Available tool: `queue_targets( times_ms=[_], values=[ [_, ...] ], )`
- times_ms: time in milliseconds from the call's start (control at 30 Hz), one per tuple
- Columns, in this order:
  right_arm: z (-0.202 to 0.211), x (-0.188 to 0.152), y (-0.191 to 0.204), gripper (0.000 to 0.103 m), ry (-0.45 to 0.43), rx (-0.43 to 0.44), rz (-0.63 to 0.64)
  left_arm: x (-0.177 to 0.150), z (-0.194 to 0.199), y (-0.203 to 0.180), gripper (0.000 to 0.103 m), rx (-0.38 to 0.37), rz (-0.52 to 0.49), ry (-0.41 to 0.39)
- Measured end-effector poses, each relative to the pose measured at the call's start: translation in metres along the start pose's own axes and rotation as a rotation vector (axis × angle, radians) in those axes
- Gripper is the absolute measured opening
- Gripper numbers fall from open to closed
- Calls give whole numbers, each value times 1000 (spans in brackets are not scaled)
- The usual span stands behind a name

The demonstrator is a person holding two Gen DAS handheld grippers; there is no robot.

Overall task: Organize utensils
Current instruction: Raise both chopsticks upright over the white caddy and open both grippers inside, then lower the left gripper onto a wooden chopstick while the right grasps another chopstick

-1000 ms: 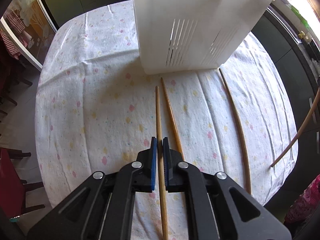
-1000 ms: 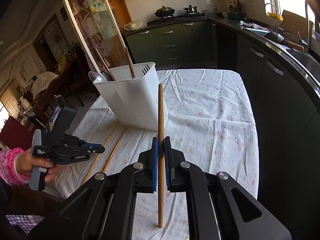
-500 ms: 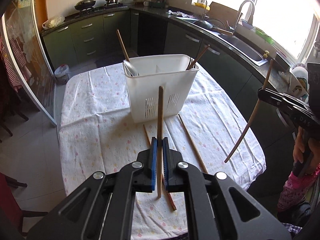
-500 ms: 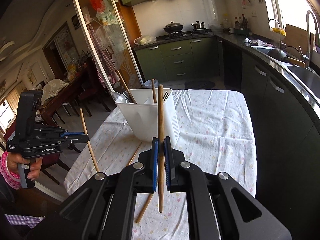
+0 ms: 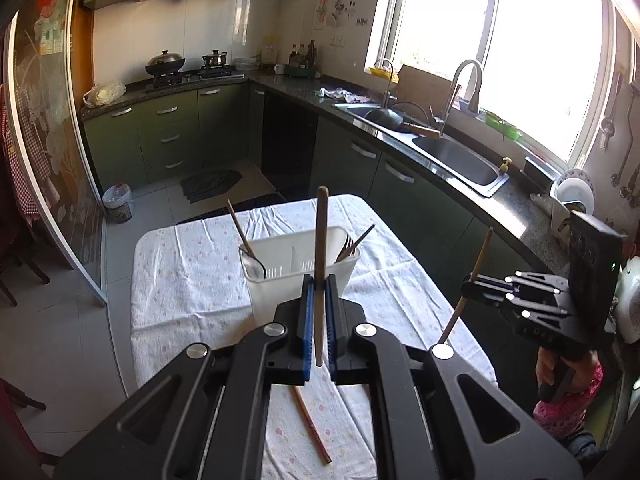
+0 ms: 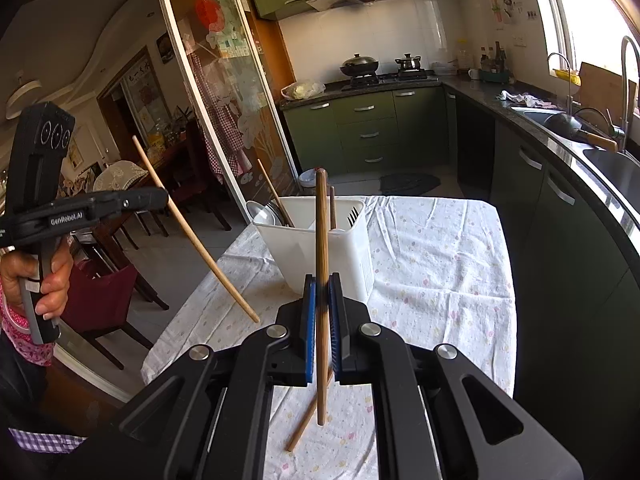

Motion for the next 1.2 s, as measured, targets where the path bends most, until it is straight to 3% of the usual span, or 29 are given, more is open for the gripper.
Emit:
queue_targets(
  times_ms=[233,333,433,633,700,767,800,1033,1200],
  values=[
    [4,4,4,7,-13,11,13,66,16,-6,5,53,-29,-206],
    [3,6,4,7,-16,15,10,78,5,-8,5,106,-59,-246],
    [6,13,8,7,-34,21,10,74,-22,-6,6,133,-64,-206],
    [7,48,29,7,-88,69,32,41,-80,14,7,156,-49,-53],
    [4,65,39,7,-109,82,40,29,-88,21,19,158,-37,-31],
    [-1,82,46,7,-141,76,42,21,-88,28,46,154,-7,-27],
    [-4,92,48,7,-162,70,35,16,-84,31,49,152,1,-32],
    [-39,146,36,7,-326,-78,-17,-16,-65,34,60,129,-20,12],
    [-99,143,12,7,-272,-148,-67,-46,-62,38,62,118,-15,80]
  ],
)
Point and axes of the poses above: each gripper's, at about its wrist camera, not at the fingertips, and z roughly against the way its jaws point, y to its left, x to its top, the point moved 5 cm from there along -z, roughly the way its jaws point, and after that the axes turned 3 degrees about -y, right-handed, at the moved point
